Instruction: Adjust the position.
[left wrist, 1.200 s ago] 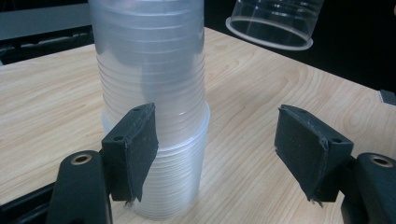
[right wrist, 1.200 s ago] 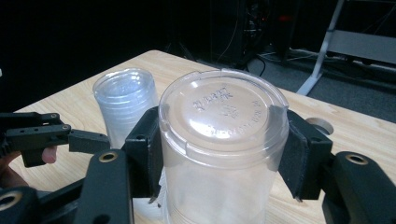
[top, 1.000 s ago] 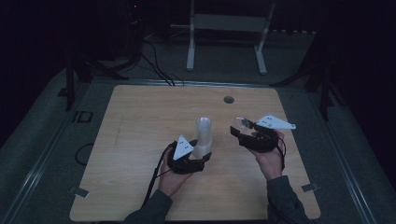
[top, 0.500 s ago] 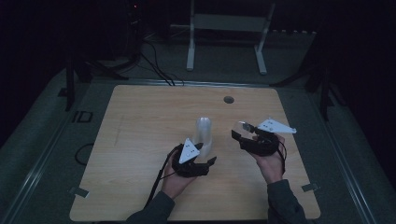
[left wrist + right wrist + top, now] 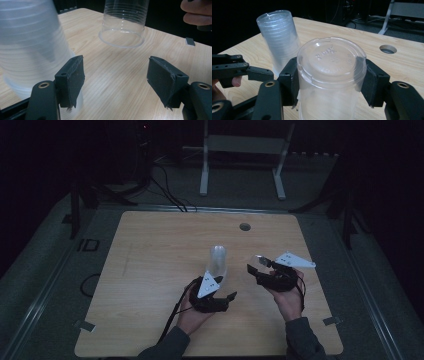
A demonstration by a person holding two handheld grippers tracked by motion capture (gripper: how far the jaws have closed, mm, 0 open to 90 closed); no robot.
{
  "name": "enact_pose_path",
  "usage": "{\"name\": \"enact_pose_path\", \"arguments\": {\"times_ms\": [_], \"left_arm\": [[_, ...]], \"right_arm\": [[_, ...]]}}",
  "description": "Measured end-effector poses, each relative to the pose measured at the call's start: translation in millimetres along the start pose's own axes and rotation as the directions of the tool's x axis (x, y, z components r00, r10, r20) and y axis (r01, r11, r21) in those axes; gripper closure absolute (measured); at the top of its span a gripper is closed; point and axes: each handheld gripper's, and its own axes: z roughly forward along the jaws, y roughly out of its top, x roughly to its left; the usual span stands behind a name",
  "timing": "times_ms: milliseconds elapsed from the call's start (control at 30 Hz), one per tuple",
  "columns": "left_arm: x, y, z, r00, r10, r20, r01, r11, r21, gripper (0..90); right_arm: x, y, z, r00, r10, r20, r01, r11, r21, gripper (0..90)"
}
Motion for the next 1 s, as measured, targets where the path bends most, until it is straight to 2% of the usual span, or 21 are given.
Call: {"name": "enact_pose_path", "arguments": {"times_ms": [167, 300, 833, 867, 1000], "left_arm": [[-2.9, -0.1, 2.3, 1.0000, 0.007, 0.007, -0.007, 1.0000, 0.001, 29.7], [-4.6, -1.2, 4.9, 0.9999, 0.008, 0.010, -0.008, 1.0000, 0.004, 29.4], [-9.3, 4.2, 15.2, 0.9997, 0.021, 0.014, -0.021, 0.9997, -0.016, 27.5], [-10.7, 5.1, 19.0, 0.9997, 0.018, 0.018, -0.018, 0.9996, -0.024, 27.0], [-12.0, 5.7, 22.4, 0.9997, 0.014, 0.018, -0.013, 0.9993, -0.036, 25.4]], "right_arm": [[1.2, -2.5, -0.3, 1.0000, 0.002, -0.001, -0.002, 1.000, 0.007, 40.4], [0.3, -6.3, -2.3, 0.9991, 0.035, -0.023, -0.035, 0.999, -0.003, 40.4], [-0.8, -15.5, -5.1, 0.9974, 0.069, -0.022, -0.069, 0.998, 0.002, 40.4], [-1.4, -16.9, -6.2, 0.9944, 0.098, -0.041, -0.098, 0.995, -0.006, 40.5], [-3.0, -18.4, -7.2, 0.9904, 0.128, -0.053, -0.129, 0.992, -0.008, 40.5]]}}
